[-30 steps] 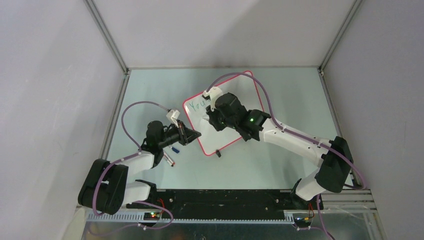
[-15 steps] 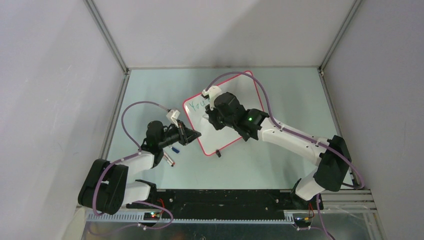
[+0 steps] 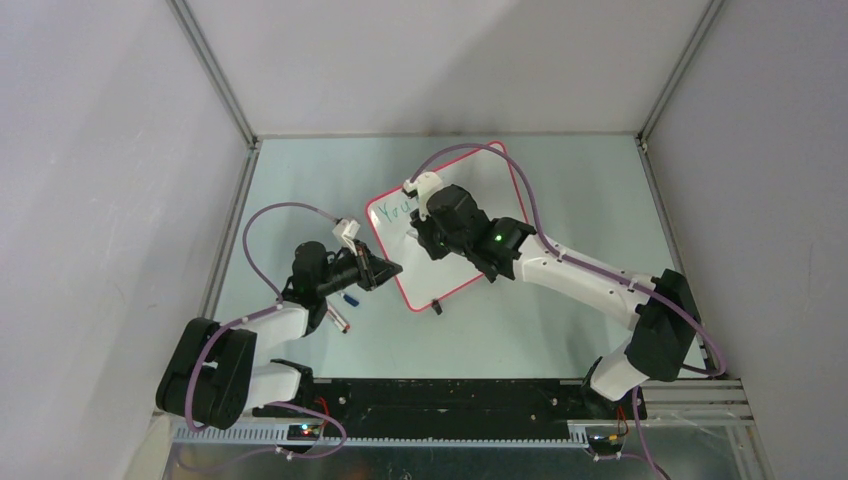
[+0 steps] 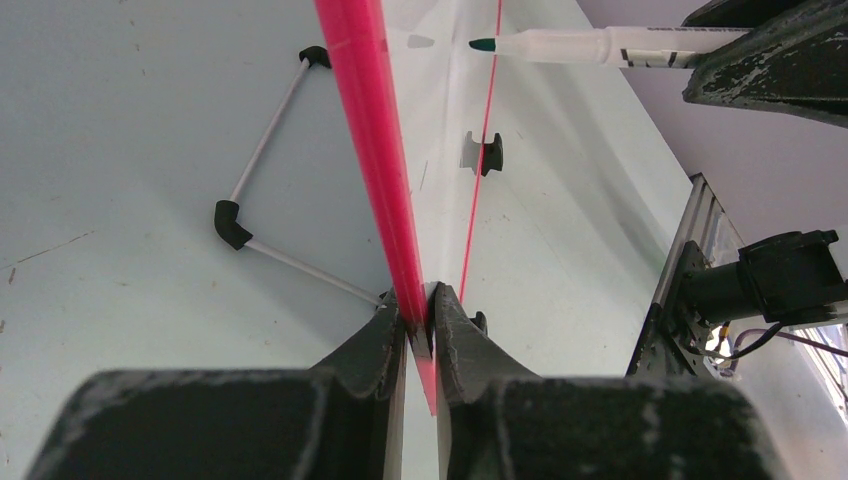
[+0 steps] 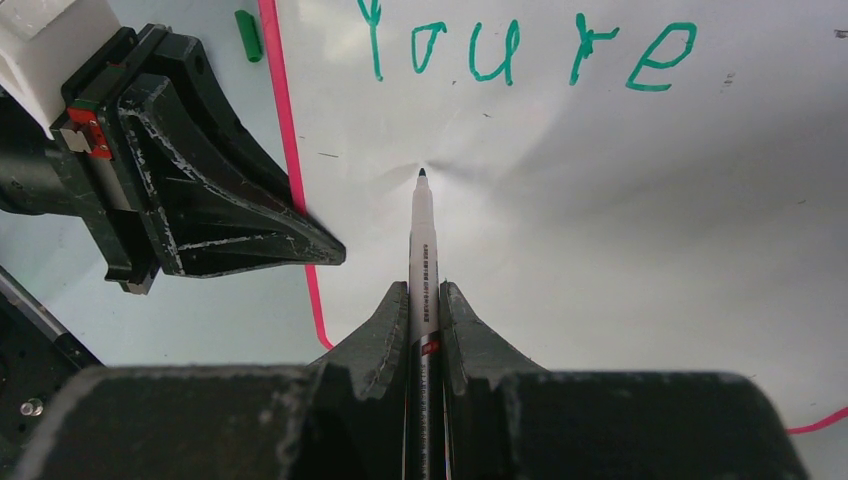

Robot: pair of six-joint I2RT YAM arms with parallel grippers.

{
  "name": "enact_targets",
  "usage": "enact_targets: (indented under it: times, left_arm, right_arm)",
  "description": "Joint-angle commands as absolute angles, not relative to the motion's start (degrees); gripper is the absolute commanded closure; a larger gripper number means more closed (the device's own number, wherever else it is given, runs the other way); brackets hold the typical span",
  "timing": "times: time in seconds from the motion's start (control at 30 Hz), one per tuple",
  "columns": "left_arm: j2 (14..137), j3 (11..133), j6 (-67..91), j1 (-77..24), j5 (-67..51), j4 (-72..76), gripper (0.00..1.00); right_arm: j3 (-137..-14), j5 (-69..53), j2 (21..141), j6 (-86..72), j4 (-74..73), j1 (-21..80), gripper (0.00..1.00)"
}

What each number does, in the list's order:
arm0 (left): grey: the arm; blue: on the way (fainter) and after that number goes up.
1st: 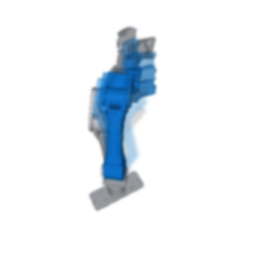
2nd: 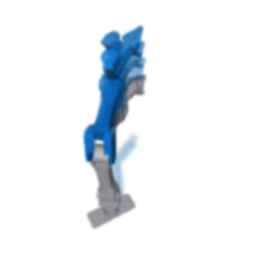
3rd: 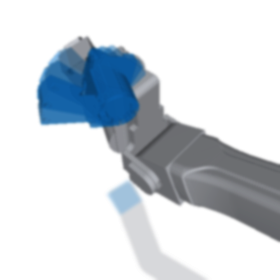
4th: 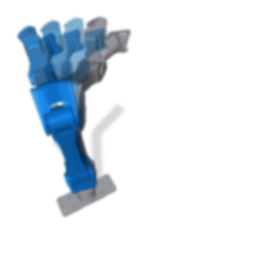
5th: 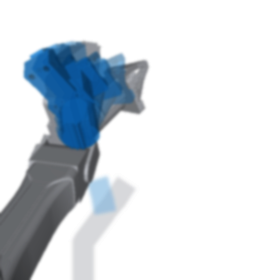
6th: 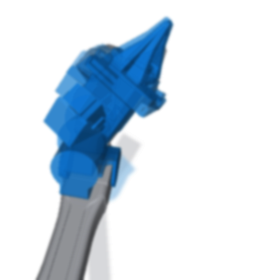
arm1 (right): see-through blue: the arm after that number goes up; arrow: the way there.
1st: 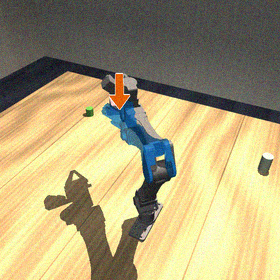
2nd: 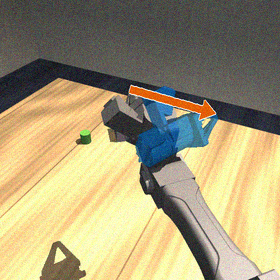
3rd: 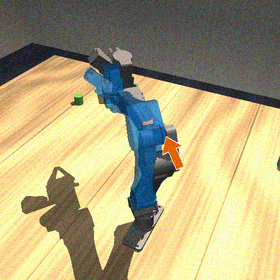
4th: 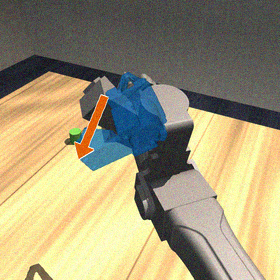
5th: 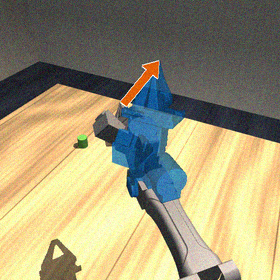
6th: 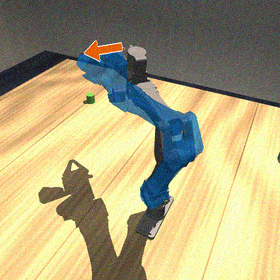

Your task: Write a sentence on the whiteboard

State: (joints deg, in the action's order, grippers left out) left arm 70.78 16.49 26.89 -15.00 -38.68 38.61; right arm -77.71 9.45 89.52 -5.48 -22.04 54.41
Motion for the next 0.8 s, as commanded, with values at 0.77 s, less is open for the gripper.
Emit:
enact_targets:
  times: [0.77]
  left_arm:
    - [70.49,16.52,22.22,-15.09,-34.02,35.27,0.94]
  right_arm:
    - [-81.56,9.21,91.67,-4.70,-21.57,54.22,1.00]
